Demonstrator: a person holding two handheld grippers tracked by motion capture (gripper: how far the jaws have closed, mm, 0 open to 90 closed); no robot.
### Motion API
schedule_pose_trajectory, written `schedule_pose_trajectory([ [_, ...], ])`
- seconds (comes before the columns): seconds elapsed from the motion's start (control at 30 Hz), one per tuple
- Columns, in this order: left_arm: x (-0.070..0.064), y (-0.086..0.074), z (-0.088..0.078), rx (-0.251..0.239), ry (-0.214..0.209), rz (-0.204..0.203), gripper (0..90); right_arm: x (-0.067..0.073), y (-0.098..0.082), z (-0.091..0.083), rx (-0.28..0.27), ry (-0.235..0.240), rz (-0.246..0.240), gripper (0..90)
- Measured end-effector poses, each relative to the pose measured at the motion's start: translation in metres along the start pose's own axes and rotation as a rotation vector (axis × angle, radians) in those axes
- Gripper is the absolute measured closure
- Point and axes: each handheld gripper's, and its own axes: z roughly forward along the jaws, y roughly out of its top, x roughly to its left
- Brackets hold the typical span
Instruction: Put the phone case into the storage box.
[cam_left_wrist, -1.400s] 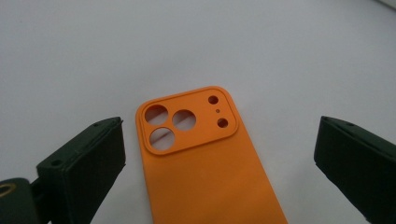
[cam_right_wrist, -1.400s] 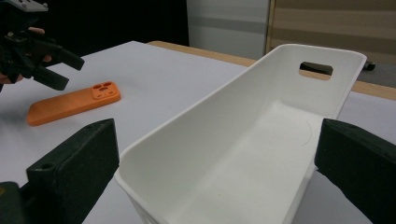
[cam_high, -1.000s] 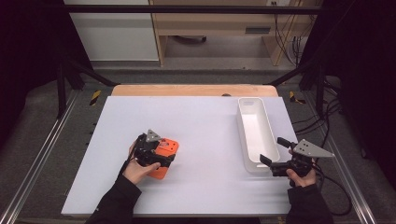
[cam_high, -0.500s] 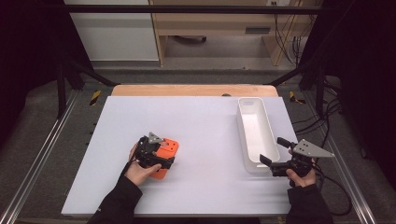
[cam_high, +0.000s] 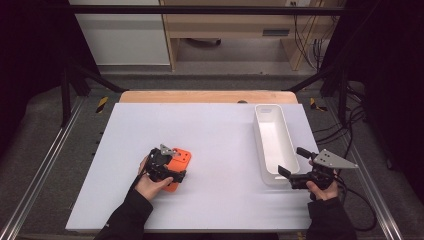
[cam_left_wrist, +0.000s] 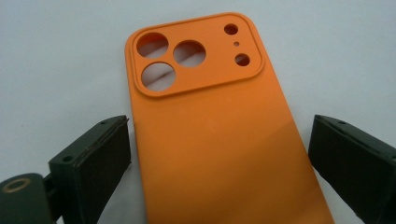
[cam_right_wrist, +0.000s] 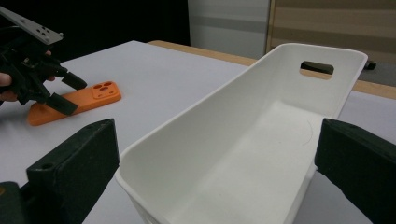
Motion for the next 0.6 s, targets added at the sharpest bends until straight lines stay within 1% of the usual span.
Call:
schedule_pose_trajectory([
  [0.2, -0.0006, -0.0002, -0.0007, 0.001, 0.008, -0.011, 7.8, -0.0002, 0.0000, 0.0000, -0.001, -0.001, 0.000, 0.5],
  [0.3, -0.0019, -0.0005, -0.0002, 0.004, 0.011, -0.009, 9.0, -0.0001, -0.0001, 0.0001, 0.001, -0.001, 0.000, 0.4],
  [0.33, -0.0031, -0.0004, 0.0001, 0.009, 0.021, 0.001, 9.0, -0.0001, 0.0000, 0.0001, 0.002, -0.001, 0.001, 0.5],
  [0.37, -0.0031, -0.0004, 0.0001, 0.009, 0.021, 0.001, 9.1, -0.0001, 0.0000, 0.0001, 0.002, -0.001, 0.001, 0.5],
  [0.53, -0.0037, 0.0001, -0.0001, 0.017, 0.027, -0.013, 9.7, -0.0002, 0.0000, 0.0001, 0.002, -0.001, 0.003, 0.5],
  [0.6, -0.0046, 0.0005, -0.0003, 0.023, 0.036, -0.020, 10.0, -0.0001, -0.0001, 0.0004, 0.003, -0.001, 0.002, 0.5],
])
